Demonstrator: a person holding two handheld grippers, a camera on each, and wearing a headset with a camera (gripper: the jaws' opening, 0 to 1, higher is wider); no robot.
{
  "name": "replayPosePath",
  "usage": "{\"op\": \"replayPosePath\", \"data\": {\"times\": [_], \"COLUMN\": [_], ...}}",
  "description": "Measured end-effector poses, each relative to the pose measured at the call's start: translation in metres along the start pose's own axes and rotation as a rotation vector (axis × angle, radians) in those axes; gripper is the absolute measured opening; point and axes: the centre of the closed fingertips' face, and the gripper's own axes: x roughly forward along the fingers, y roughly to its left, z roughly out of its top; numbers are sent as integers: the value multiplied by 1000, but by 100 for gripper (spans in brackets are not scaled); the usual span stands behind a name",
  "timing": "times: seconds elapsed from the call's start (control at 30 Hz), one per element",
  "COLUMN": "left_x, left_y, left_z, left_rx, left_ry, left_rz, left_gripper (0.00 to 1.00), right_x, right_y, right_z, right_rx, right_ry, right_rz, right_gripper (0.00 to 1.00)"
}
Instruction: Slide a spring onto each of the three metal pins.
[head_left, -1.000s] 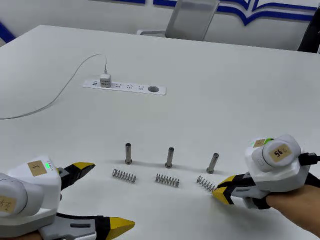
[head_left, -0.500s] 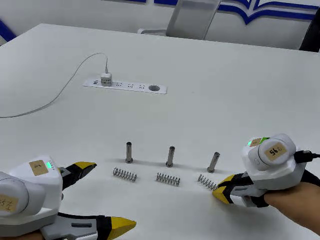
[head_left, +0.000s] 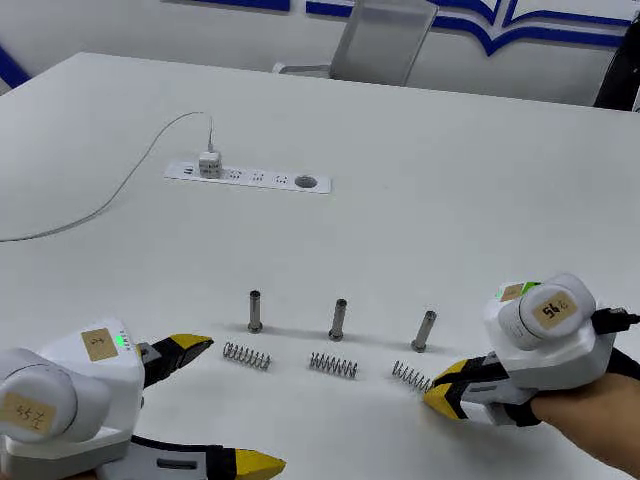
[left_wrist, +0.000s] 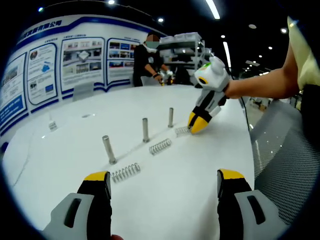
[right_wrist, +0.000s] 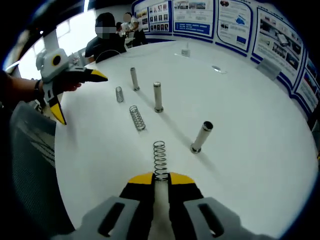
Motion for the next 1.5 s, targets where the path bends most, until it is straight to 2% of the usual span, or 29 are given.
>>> {"op": "replayPosePath", "data": {"times": [0.27, 0.47, 0.77, 1.0, 1.17, 1.5], "left_x": [11, 19, 27, 29, 32, 36], "left_y": [-7, -15, -25, -35, -43, -53], "left_z": [8, 12, 12, 13, 13, 12], "left_rx": [42, 66, 91, 105, 124, 152], "left_ry": [-2, -7, -2, -2, -3, -1], "left_rz": [-33, -63, -105, -135, -162, -197], "left_gripper": [84, 80, 71, 64, 56, 48], "right_x": [-3, -3, -1, 2, 5, 6], "right_y": [13, 27, 45, 65, 74, 91], "right_z": [12, 20, 26, 28, 30, 34], "right_rx": [-43, -82, -151, -223, -257, -320], "right_ry": [-15, -20, -18, 3, 12, 24], "right_rz": [29, 69, 132, 194, 218, 267], "right_gripper": [11, 11, 11, 11, 11, 11]}}
